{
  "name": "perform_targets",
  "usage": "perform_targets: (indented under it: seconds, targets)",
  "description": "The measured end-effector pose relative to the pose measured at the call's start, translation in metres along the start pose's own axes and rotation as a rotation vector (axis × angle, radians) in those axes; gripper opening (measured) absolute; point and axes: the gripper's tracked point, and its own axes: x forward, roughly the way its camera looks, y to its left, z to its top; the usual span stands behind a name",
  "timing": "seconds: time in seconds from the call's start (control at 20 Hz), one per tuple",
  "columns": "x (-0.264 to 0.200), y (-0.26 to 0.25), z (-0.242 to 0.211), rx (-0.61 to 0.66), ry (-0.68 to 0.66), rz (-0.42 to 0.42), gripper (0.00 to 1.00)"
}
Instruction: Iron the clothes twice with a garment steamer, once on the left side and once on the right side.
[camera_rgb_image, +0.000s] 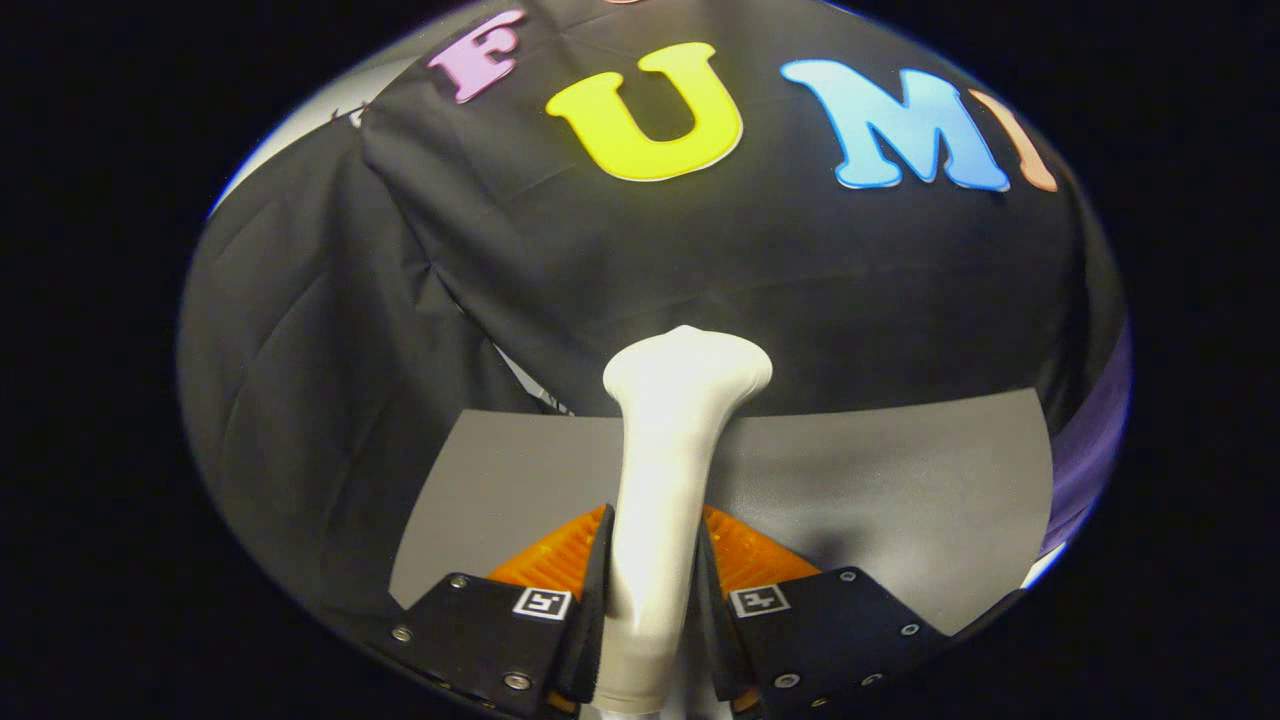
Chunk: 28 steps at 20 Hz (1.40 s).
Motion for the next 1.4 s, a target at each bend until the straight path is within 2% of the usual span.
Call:
perform_targets:
  seconds: [0.15, 0.35, 0.55, 0.9, 1.2, 1.4]
  targets:
    - [-0.017, 0.015, -0.002, -0.01, -0.067, 0.056, 0.34]
    - [-0.075, 0.027, 0.015, -0.085, -0.26, 0.108, 0.34]
    - [-0.113, 0.026, 0.004, -0.154, -0.345, 0.082, 0.34]
    - [-0.181, -0.007, -0.038, -0.12, -0.443, 0.068, 0.33]
    - [-0.242, -0.027, -0.099, -0.142, -0.534, 0.047, 0.33]
    - [-0.268, -0.055, -0.145, -0.122, -0.569, -0.01, 0.34]
